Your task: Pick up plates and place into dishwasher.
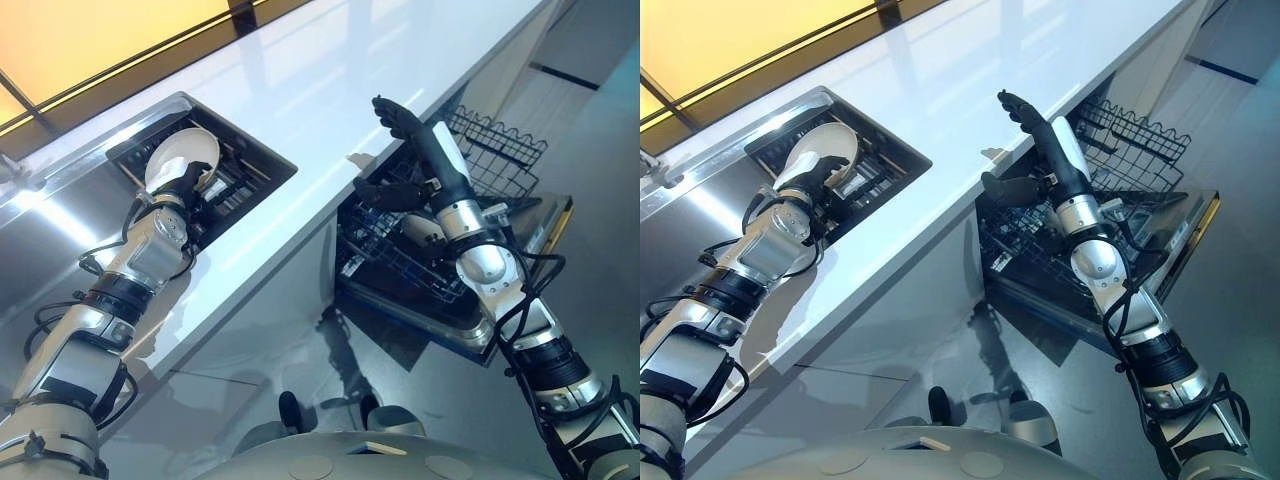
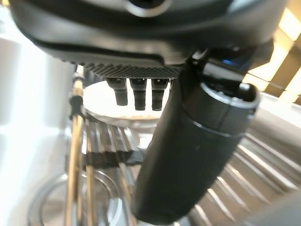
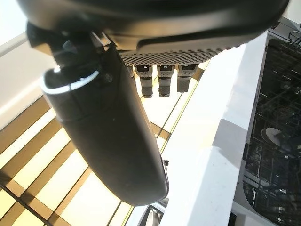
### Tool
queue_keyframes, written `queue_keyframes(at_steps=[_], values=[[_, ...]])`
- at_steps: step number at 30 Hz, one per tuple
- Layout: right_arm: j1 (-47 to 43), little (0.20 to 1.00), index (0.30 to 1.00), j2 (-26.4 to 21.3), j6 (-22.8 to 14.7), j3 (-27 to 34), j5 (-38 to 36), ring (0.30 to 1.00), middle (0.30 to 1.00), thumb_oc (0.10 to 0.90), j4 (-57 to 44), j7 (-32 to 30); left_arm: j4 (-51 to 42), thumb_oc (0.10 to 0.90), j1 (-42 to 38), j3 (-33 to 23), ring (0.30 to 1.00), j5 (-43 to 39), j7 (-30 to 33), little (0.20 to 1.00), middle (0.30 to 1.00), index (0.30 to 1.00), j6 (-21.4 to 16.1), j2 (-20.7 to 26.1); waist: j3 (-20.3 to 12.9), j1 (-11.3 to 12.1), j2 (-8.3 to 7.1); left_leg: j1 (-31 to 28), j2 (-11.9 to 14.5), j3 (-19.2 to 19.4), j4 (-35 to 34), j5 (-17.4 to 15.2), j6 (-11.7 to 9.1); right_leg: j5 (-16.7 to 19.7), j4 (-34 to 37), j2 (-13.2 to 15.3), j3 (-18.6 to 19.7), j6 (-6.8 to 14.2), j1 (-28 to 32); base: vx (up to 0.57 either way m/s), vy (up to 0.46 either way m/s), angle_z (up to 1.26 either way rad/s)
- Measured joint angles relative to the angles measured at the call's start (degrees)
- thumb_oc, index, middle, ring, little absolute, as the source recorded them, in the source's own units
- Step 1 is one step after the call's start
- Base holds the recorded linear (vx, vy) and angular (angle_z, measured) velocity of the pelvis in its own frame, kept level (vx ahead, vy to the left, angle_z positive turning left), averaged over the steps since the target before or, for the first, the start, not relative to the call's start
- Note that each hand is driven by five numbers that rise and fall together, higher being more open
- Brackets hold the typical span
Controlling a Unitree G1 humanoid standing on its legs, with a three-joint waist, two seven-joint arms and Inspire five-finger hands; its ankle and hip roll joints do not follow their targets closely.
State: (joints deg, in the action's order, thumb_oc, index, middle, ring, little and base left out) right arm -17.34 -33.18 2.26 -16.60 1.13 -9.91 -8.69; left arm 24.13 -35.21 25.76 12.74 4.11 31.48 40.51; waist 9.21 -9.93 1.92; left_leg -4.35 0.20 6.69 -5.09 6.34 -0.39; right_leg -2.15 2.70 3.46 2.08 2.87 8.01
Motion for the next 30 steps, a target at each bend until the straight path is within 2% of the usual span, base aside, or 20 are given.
queue_keyframes(at_steps=[8, 12, 22, 30], values=[[0.0, 0.900, 0.900, 0.0, 0.3, 0.0, 0.0, 0.900, 0.900, 0.800, 0.9, 0.6, 4.8, 0.800, 0.0, -1.3, 0.900, -1.8, 17.6, 0.900, 0.900, 0.900, 0.7, -0.3, 0.5, -0.3, 0.40, 0.1, 0.1, 0.8, 0.0, -0.2, 0.0, 0.0, -0.2, 0.0, 0.7, 0.1, -0.7, 0.04, 0.007, -0.06], [0.0, 0.900, 0.900, 0.0, 0.8, 0.0, 0.0, 0.900, 0.900, 0.800, 1.1, 0.8, 4.8, 0.800, 0.0, -3.7, 0.900, -6.3, 22.3, 0.900, 0.900, 0.900, 0.7, -1.3, 1.1, 0.1, 1.05, 0.1, 0.1, 0.9, 0.0, -0.3, 0.0, 0.0, -0.2, 0.0, 0.8, 0.1, -0.8, 0.03, 0.002, -0.01], [0.0, 0.900, 0.900, -0.2, 3.5, 0.0, -0.1, 0.900, 0.900, 0.800, 1.2, 2.8, 6.8, 0.800, -0.5, -5.3, 0.900, -8.4, 23.9, 0.900, 0.900, 0.900, 0.7, -1.5, 1.4, 0.1, 1.13, 0.9, 0.0, 1.2, 0.0, -0.4, -0.1, 0.0, -0.3, 0.0, 1.3, 0.1, -1.7, 0.04, 0.028, -0.03], [-0.5, 0.900, 0.900, -0.2, 4.4, 0.0, -0.1, 0.900, 0.900, 0.800, 1.2, 2.8, 7.2, 0.800, -1.9, -5.2, 0.900, -7.2, 23.3, 0.900, 0.900, 0.900, 0.7, -1.5, 4.5, 0.0, 1.90, 1.3, 0.0, 1.0, 0.0, -0.4, 0.1, -0.1, -1.7, 0.0, 2.1, 0.4, -3.2, 0.01, 0.032, -0.04]])
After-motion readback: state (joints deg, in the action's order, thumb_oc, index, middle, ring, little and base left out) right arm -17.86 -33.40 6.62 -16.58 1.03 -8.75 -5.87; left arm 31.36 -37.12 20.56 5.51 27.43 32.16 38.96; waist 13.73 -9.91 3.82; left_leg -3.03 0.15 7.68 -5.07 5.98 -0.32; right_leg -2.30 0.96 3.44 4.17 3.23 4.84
